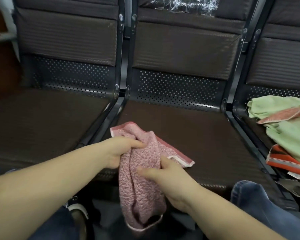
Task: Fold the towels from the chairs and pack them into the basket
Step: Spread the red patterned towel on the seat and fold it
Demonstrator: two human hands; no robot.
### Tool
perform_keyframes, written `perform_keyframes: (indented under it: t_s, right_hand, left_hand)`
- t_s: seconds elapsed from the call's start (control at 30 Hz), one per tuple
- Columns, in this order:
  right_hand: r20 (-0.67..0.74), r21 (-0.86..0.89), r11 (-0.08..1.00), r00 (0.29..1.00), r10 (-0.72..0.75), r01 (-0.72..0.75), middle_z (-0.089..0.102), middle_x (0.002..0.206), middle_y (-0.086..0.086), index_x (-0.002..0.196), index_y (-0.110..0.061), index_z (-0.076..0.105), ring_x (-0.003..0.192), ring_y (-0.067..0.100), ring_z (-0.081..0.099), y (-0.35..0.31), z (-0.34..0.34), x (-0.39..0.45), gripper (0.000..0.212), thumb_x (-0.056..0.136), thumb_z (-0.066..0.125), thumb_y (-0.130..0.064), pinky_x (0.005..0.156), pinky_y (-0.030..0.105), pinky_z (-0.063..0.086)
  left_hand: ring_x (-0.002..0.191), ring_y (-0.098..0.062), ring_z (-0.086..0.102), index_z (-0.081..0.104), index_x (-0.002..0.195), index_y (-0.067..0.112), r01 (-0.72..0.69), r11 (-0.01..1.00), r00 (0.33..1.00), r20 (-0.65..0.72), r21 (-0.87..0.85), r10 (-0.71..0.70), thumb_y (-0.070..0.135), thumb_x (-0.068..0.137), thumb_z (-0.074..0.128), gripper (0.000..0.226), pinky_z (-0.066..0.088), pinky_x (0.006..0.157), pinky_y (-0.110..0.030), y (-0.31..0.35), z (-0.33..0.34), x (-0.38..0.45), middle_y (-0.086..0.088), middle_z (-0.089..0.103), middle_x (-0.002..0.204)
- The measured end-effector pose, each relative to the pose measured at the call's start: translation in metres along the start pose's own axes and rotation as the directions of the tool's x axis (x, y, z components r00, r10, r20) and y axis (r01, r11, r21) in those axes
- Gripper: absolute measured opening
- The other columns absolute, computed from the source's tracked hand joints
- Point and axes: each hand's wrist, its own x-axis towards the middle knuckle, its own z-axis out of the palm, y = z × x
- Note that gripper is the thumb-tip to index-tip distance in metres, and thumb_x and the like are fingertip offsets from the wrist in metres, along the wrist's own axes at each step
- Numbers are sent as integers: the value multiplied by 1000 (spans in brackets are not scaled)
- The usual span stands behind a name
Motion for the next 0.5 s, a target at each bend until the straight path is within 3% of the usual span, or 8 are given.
perform_keyframes:
  t_s: [0.07,0.13,0.23,0.3,0.37,0.5]
  right_hand:
    - [-190,5,1000,982,8,-8,71,101,8,107,-15,63,88,20,68,-2,-8,9,27,81,72,-16,79,36,55]
    - [-431,18,1000,902,12,-5,67,95,7,104,-14,60,77,16,61,-9,-21,18,32,78,75,-23,63,28,47]
    - [-583,-41,997,809,-77,65,57,104,2,116,-12,52,87,17,57,-20,-46,28,45,79,75,-24,72,28,47]
    - [-550,-228,973,821,-154,29,50,118,-1,124,-15,49,101,14,52,-20,-56,33,53,80,74,-31,84,28,43]
    - [-444,-317,948,886,-137,-12,50,130,3,131,-17,46,110,16,55,-15,-60,38,65,77,75,-39,94,31,45]
    - [-221,-446,892,975,-25,-78,60,123,4,141,-15,39,108,16,60,-3,-50,39,76,78,75,-39,90,25,45]
  left_hand:
    - [72,-25,70,65,97,-1,-39,999,999,-6,21,39,-4,90,51,17,54,79,-39,-3,1,2,-18,72,83]
    - [77,-25,70,66,99,0,-77,995,996,47,65,74,-12,87,47,26,53,81,-38,-6,4,-1,-17,72,87]
    - [85,-25,70,69,96,5,-83,982,981,185,171,50,-15,84,50,30,53,84,-38,-8,5,-9,-15,73,96]
    - [94,-26,69,71,96,6,-66,971,971,240,231,9,-12,81,56,27,51,91,-40,-9,4,-13,-16,71,103]
    - [93,-24,70,73,93,7,-36,971,974,225,238,-19,-5,82,60,21,51,90,-38,-10,5,-15,-15,72,103]
    - [91,-23,70,67,104,0,-17,991,999,42,134,12,7,88,61,18,53,87,-35,-12,4,-7,-15,73,99]
